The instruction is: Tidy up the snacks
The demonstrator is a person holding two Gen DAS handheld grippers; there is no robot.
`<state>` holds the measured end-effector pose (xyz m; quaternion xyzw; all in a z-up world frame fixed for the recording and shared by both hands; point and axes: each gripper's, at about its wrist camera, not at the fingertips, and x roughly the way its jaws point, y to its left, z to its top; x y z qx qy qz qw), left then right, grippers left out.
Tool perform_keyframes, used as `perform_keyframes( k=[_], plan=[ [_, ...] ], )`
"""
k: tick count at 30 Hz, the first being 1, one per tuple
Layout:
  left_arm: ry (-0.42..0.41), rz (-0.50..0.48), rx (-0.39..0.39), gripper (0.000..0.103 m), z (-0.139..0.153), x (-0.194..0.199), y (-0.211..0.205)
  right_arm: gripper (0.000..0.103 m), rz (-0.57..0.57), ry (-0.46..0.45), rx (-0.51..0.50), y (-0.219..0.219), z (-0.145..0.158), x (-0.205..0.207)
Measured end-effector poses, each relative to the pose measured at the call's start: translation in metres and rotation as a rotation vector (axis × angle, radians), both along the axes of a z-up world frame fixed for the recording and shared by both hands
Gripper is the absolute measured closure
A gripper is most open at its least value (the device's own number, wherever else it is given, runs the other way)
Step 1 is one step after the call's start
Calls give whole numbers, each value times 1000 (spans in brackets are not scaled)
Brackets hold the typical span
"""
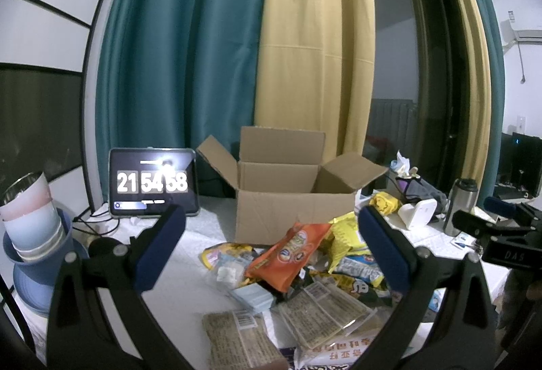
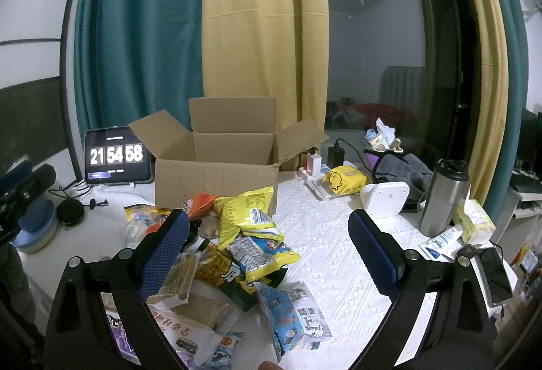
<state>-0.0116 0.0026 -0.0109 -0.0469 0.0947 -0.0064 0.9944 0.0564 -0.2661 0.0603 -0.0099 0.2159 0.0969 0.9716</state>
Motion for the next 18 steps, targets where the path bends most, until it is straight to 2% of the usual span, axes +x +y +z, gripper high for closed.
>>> perform_keyframes(
  k=[12,18],
  plan=[
    [4,-4,-2,0,-1,0,-3,6,1,4,1,0,1,1],
    [32,-2,1,0,-9,7,-3,6,6,18,1,3,-11,-2]
  ],
)
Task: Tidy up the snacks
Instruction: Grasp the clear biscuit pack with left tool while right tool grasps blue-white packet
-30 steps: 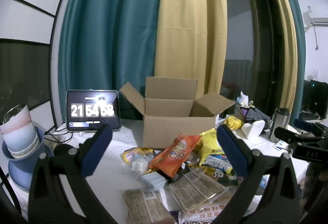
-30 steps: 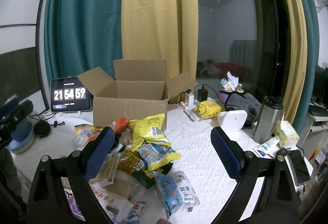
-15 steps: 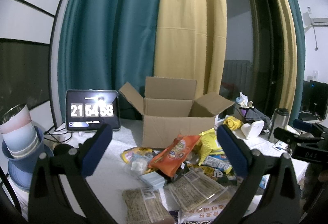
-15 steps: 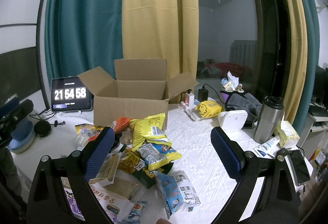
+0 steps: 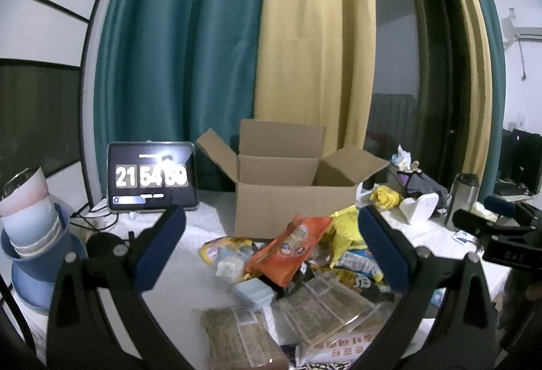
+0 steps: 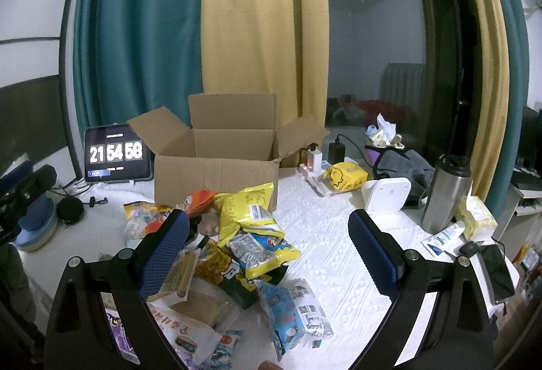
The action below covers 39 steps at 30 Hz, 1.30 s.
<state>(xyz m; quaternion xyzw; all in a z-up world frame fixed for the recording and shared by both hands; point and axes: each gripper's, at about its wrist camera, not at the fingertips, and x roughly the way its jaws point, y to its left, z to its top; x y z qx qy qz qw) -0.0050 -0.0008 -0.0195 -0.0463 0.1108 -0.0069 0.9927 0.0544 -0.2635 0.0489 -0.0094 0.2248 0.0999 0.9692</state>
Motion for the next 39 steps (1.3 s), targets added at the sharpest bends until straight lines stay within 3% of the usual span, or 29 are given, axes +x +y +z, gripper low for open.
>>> perform_keyframes(
  k=[7,17,21,28,30,35,39],
  plan=[
    [142,4,-9,0,-34,26,11,6,-2,94,-1,-5,-31,17],
    [490,42,-1,0,-133,73,26,6,15,340,-26,-11,-112,54],
    [591,37,-17,0,-160,83,28,6,15,410,-37,-11,-136,64],
    [667,7,-8,1,-175,94,21,7,17,496,-8,-16,-164,79],
    [668,-3,-5,8,-175,94,21,18,10,504,2,-19,-164,81],
    [661,-21,-9,25,-167,93,21,25,32,485,12,-23,-155,81],
    [634,-34,-27,27,-152,89,24,26,43,443,17,-23,-138,78]
  ],
)
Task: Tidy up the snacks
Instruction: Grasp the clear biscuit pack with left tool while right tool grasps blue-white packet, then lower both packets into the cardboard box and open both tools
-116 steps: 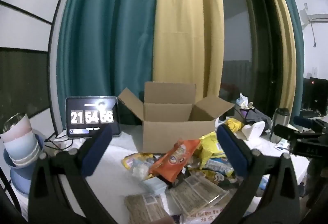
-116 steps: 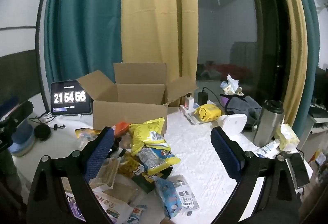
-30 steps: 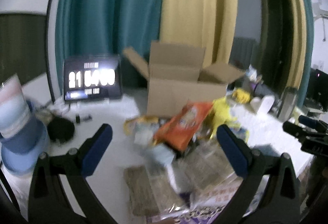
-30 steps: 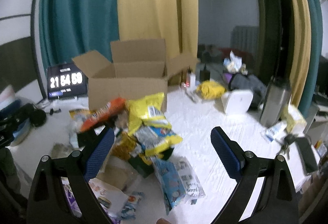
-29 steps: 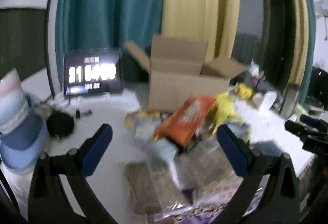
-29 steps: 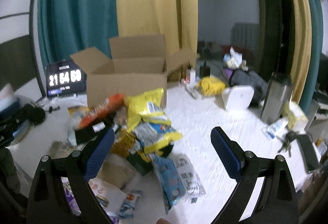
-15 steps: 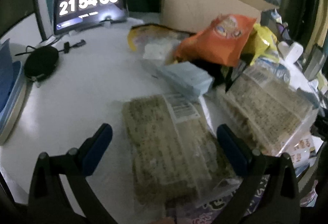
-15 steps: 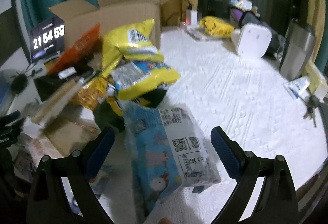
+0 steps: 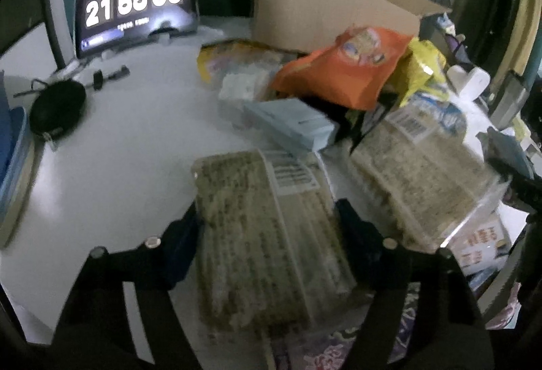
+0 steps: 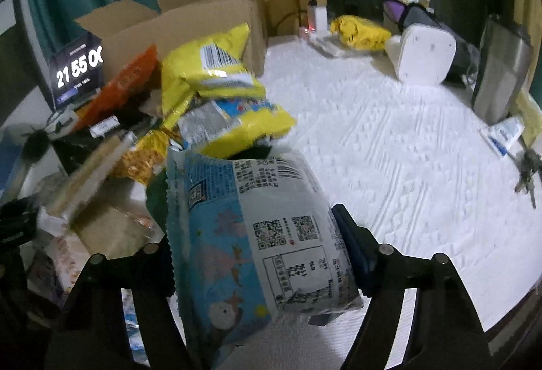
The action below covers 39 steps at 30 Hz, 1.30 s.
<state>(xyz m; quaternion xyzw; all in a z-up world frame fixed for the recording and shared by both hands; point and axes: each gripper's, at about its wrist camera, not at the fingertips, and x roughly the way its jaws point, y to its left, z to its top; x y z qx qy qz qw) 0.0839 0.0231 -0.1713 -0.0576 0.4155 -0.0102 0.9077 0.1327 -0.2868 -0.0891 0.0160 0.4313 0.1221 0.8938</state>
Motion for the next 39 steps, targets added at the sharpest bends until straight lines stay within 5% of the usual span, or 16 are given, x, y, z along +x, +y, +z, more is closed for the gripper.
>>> perform_keyframes(
  k=[18,39],
  plan=[
    [-235,41,13,33,88,5,34,26,63,-262,43,19,95,51],
    [-451,-83,19,33,167,157,6,26,157,-354,58,58,127,188]
  ],
)
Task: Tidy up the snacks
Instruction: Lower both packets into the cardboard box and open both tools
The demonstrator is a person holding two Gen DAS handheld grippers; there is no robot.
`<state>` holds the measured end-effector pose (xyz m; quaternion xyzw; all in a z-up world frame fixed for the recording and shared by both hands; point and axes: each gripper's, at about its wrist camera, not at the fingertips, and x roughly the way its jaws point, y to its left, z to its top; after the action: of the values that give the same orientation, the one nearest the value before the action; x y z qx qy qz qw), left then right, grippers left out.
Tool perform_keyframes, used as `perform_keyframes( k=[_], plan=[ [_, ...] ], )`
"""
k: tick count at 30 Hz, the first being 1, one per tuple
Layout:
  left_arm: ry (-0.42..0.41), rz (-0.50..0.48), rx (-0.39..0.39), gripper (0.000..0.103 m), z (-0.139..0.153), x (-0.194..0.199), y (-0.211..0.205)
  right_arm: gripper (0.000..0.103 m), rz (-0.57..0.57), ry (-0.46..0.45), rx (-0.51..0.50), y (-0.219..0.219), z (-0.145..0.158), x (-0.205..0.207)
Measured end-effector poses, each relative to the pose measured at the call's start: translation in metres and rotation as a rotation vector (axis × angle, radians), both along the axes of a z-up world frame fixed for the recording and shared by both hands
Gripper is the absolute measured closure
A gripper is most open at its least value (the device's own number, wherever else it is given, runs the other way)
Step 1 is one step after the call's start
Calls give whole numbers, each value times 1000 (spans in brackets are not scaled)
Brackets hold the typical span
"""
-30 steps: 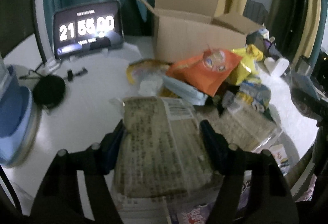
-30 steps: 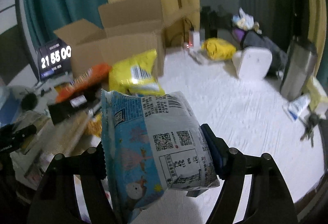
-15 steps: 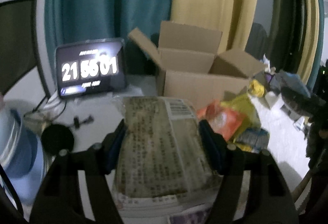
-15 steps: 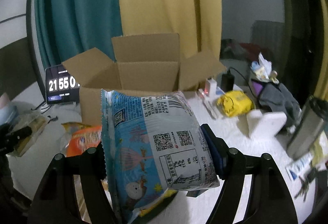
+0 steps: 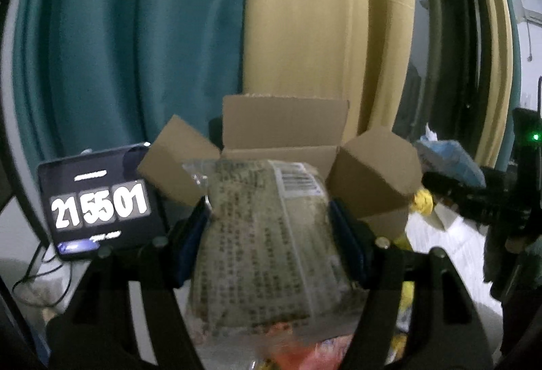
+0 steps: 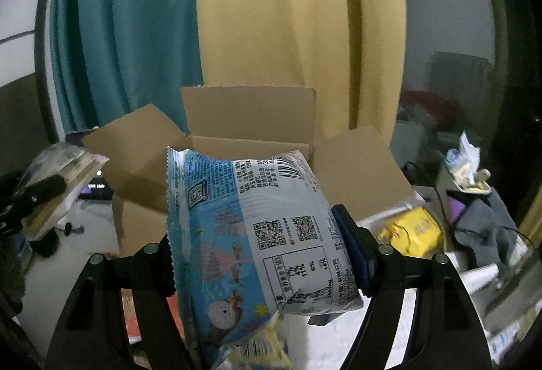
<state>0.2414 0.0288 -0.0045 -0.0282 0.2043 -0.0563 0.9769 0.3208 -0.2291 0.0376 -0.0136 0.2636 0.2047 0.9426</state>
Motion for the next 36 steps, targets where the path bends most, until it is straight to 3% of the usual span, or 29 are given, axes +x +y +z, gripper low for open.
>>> perform_keyframes(
  k=[9,12,14,16,20,36],
  plan=[
    [21,-42,-25,30,-5,74,-14,26,22,10,-10,22,-8,58],
    [43,-47,-25,22,-12,97,-15,26,21,27,-15,27,-15,76],
    [58,-49,-30,12,-15,108,-15,25,16,36,-8,29,-19,86],
    [65,-43,-33,7,-17,114,-14,20,29,55,-14,33,-24,98],
    [52,-23,-52,4,-15,111,-9,8,36,34,-47,39,-29,105],
    [13,-35,-53,3,8,51,-9,8,37,14,-92,36,-17,53]
  ],
)
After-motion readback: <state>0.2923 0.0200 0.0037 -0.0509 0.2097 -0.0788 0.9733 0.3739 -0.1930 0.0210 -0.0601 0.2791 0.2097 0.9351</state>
